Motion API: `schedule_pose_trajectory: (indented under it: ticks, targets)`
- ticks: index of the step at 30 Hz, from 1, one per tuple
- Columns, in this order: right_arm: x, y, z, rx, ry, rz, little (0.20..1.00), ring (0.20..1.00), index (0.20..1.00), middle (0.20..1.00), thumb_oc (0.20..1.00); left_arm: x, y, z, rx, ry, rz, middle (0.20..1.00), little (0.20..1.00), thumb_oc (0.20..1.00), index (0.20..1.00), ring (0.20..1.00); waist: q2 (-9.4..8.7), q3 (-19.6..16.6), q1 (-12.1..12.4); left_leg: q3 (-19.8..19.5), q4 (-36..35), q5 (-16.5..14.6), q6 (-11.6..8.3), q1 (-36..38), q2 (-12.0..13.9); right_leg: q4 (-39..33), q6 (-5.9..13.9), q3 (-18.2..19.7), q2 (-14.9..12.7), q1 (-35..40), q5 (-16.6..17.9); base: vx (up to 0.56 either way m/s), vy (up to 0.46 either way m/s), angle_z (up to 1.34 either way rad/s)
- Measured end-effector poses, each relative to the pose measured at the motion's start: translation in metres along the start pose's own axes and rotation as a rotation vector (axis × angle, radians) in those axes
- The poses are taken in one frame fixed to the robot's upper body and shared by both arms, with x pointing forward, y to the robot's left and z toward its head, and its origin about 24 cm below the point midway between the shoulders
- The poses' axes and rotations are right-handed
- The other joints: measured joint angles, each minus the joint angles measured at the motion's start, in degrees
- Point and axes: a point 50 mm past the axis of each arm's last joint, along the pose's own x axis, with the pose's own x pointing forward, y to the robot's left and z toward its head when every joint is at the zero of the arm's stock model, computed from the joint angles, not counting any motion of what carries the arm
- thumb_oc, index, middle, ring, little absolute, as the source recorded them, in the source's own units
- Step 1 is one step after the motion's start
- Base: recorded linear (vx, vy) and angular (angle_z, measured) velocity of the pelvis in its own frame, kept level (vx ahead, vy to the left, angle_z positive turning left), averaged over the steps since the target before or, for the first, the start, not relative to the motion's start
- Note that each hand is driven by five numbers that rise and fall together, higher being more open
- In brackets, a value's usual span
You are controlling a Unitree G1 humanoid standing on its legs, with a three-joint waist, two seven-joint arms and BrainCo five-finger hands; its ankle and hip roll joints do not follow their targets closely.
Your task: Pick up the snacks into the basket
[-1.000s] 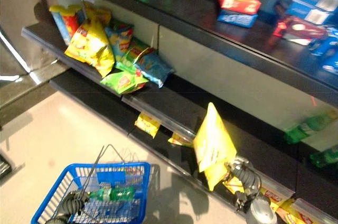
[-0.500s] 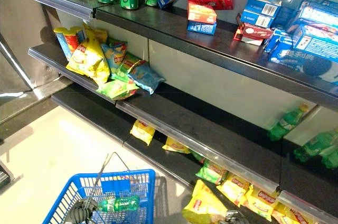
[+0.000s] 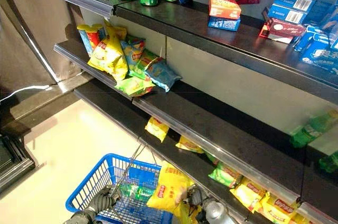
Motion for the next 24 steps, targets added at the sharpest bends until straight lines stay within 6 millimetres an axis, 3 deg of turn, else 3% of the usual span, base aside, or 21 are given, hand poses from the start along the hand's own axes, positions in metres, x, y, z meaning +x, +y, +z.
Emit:
schedule_pose_trajectory:
  ticks: [3,12,16,21,22,23,24]
  targets:
    - [0.005,-0.004,0.016,-0.042,-0.043,-0.004,0.200,0.200,0.200,0.200,0.200,0.008,-0.003,0.013,0.053,-0.035,-0.039,0.200,0.200,0.200,0.200,0.200,0.74,1.7,0.5,0.0,0.3,0.0,0.00,-0.5,0.1,0.4,0.05,0.1,0.0,-0.5,-0.1,-0.07,0.039,-0.01]
    - [0.016,-0.002,0.033,-0.106,-0.049,-0.014,0.200,0.200,0.200,0.200,0.200,0.021,-0.011,0.035,0.120,-0.083,-0.094,0.200,0.200,0.200,0.200,0.200,-0.04,6.5,1.3,-0.3,1.8,0.0,0.02,-2.8,0.1,2.9,-0.09,0.2,-0.2,-3.1,-0.3,-0.07,0.019,0.00]
    - [0.023,-0.007,0.056,-0.174,-0.090,-0.039,0.200,0.200,0.200,0.200,0.200,0.028,-0.017,0.049,0.129,-0.118,-0.119,0.200,0.200,0.200,0.200,0.200,-0.12,9.5,1.4,-0.9,2.8,0.1,0.10,-3.9,0.1,4.5,-0.16,0.1,-0.4,-4.1,-0.7,-0.05,0.013,0.04]
    - [0.026,0.000,0.081,-0.220,-0.151,-0.032,0.200,0.200,0.200,0.200,0.200,0.029,-0.025,0.054,0.078,-0.130,-0.147,0.200,0.200,0.200,0.200,0.200,-0.11,9.5,1.5,-1.0,3.1,0.1,0.11,-4.6,0.0,4.9,-0.18,0.3,-0.5,-5.0,-0.8,-0.02,0.012,-0.02]
    - [0.027,0.004,0.085,-0.221,-0.159,-0.025,0.379,0.379,0.379,0.379,0.379,0.030,-0.029,0.057,0.060,-0.143,-0.155,0.200,0.200,0.200,0.200,0.200,-0.09,9.5,1.5,-1.0,3.1,0.1,0.11,-4.6,0.0,5.1,-0.18,0.5,-0.6,-5.1,-0.8,0.00,0.000,0.00]
    - [0.028,0.006,0.086,-0.219,-0.159,-0.023,1.000,1.000,1.000,1.000,1.000,0.030,-0.029,0.059,0.057,-0.148,-0.158,0.200,0.200,0.200,0.200,0.200,-0.09,9.5,1.5,-1.0,3.1,0.1,0.12,-4.6,0.0,5.2,-0.17,0.5,-0.6,-5.1,-0.8,0.00,0.000,0.00]
    - [0.028,0.012,0.089,-0.217,-0.165,-0.011,1.000,1.000,1.000,1.000,1.000,0.030,-0.033,0.065,0.035,-0.172,-0.174,0.200,0.200,0.200,0.200,0.200,-0.07,9.5,1.7,-1.0,3.1,0.1,0.12,-4.6,-0.1,5.2,-0.17,0.6,-0.6,-5.2,-0.8,0.00,0.000,0.00]
